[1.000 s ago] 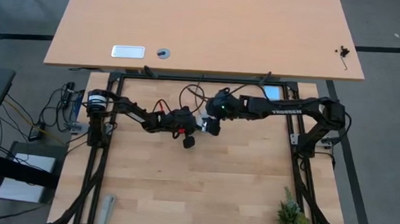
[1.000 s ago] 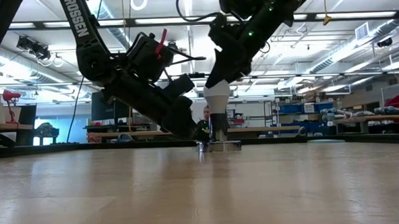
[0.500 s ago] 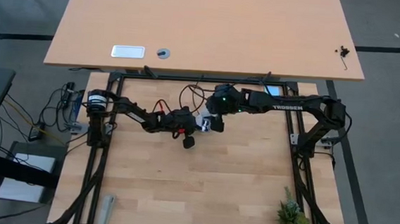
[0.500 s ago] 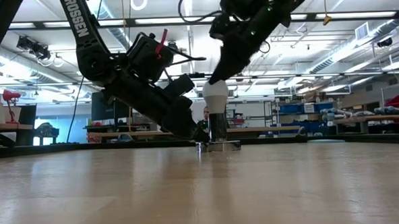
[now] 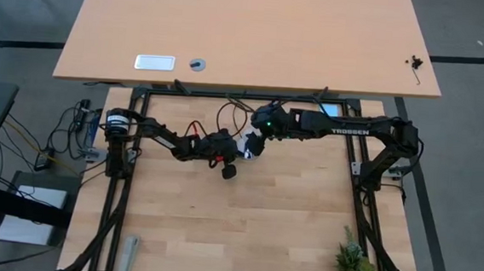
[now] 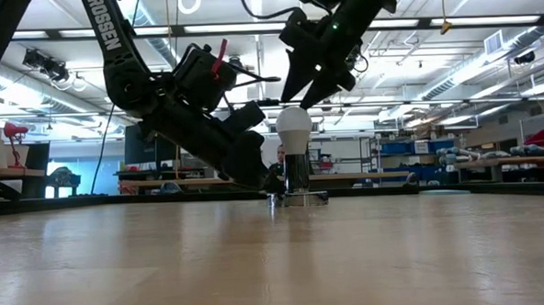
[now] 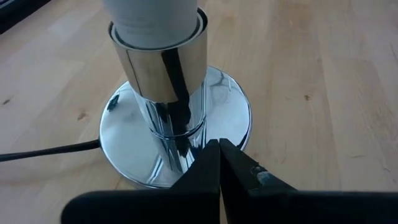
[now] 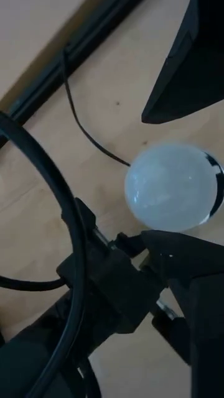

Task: Screw lightbulb
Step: Remove the lightbulb from the lamp

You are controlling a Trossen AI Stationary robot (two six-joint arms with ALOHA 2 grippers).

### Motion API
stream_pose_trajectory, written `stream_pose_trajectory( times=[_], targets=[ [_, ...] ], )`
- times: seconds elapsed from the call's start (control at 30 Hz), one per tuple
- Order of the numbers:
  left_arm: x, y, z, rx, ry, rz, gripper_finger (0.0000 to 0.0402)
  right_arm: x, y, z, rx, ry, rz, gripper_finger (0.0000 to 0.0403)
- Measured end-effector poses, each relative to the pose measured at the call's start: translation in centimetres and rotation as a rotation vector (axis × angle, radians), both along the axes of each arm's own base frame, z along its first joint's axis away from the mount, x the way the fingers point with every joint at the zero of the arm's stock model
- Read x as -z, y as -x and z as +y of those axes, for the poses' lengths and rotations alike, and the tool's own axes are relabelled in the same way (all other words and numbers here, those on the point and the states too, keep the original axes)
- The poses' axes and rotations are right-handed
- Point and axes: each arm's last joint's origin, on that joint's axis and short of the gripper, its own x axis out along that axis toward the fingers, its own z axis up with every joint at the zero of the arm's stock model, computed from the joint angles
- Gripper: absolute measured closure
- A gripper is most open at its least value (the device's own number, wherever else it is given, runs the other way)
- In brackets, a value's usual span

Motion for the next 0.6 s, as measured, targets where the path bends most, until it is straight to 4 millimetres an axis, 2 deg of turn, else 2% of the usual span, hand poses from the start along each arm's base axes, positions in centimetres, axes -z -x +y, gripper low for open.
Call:
stream_pose_trajectory(
  times=[0.3,0.6],
  targets=[
    [0.0,0.0,0.0,-0.009,0.005,-0.001,0.0400,0.4,-0.2,0.1,0.040,-0.038,-0.004,0.0102],
    [0.0,0.0,0.0,-0.010,0.005,0.002,0.0400,2.4,-1.4,-0.5,-0.018,-0.031,0.042,0.0103]
  ],
)
